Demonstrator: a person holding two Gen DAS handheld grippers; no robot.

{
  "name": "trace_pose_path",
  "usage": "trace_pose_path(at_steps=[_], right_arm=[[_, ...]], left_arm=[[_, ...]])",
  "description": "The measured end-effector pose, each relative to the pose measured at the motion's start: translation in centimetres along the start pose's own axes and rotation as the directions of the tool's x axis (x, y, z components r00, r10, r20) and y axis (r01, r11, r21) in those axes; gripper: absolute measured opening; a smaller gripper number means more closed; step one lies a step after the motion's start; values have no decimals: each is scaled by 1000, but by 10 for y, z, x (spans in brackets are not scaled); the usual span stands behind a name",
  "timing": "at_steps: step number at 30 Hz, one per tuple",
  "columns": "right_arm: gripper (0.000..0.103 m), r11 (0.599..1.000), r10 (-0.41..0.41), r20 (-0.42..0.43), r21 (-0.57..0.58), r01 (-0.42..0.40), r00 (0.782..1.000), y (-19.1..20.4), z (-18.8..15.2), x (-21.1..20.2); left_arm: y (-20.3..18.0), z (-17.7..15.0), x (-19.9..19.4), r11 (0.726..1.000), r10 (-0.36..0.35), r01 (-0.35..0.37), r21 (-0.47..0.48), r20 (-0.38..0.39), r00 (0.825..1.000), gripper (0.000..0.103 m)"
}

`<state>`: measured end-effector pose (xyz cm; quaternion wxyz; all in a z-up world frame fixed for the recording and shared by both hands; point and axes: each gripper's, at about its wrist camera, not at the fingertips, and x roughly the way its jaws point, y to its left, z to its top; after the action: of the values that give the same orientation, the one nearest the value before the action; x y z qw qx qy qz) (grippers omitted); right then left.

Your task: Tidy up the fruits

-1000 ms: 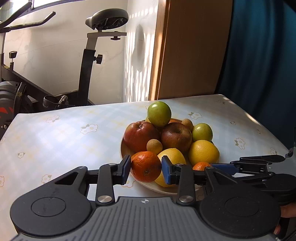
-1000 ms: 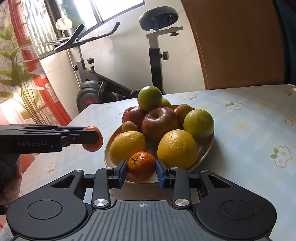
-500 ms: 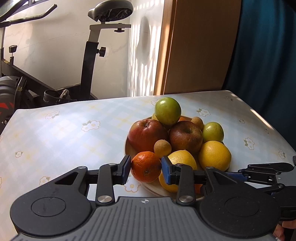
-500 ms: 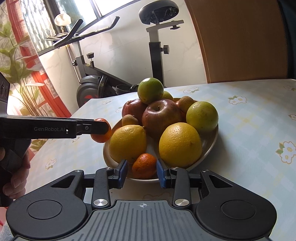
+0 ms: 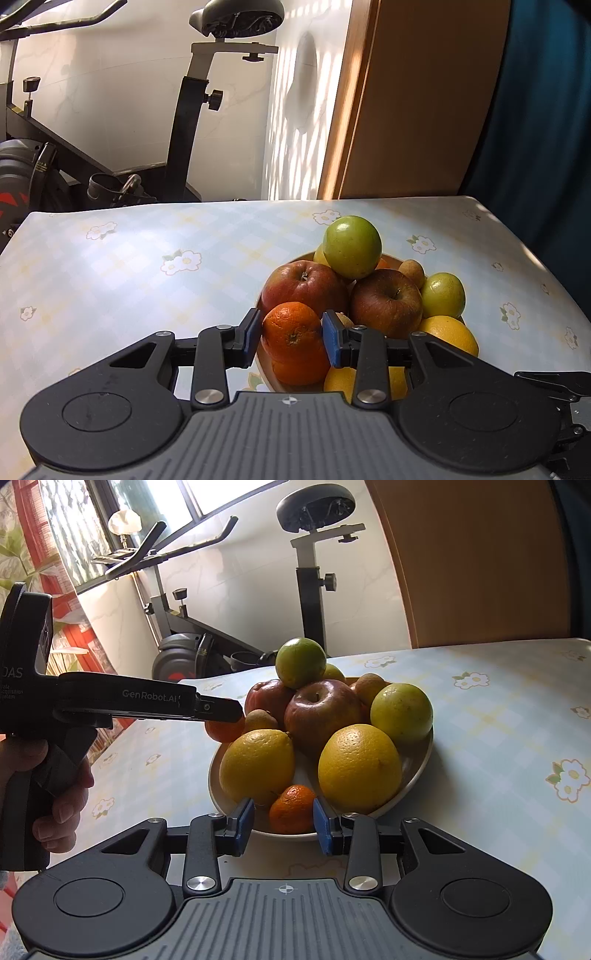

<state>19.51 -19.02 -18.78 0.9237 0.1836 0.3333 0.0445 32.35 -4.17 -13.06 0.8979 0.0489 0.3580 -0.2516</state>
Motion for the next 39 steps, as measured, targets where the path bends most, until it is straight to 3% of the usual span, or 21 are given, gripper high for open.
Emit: trace_pose_path(at_steps=[14, 22, 24, 28, 32, 34, 36, 39], right_arm=[[34, 1000, -22, 3, -3, 22, 1000, 1, -1, -4], [34, 998, -63, 17, -25, 63, 998, 7, 4, -18], [36, 996, -83, 28, -30, 84, 996, 9, 6, -25], [55, 990, -125, 66, -50, 129, 990, 15, 14, -44], [65, 982, -167, 96, -78, 175, 981, 22, 24, -62], [78, 981, -171, 121, -74, 180, 978, 27, 31, -75], [89, 979, -177, 149, -76, 190, 973, 31, 36, -87], [103, 973, -195, 191, -82, 214, 962, 39, 45, -106]], left_arm=[[2, 3, 1, 1000, 4, -4, -6, -11, 1000, 39], [6, 3, -17, 1000, 9, -9, -26, 12, 1000, 50], [7, 3, -25, 999, 20, -19, -33, 19, 1000, 58], [8, 6, -48, 998, 46, -43, -51, 50, 998, 67], [11, 9, -73, 997, 48, -42, -67, 91, 995, 75], [11, 9, -85, 997, 41, -34, -70, 108, 993, 80], [10, 9, -98, 997, 34, -26, -66, 122, 992, 93], [5, 5, -117, 998, 61, -57, -35, 143, 988, 97]])
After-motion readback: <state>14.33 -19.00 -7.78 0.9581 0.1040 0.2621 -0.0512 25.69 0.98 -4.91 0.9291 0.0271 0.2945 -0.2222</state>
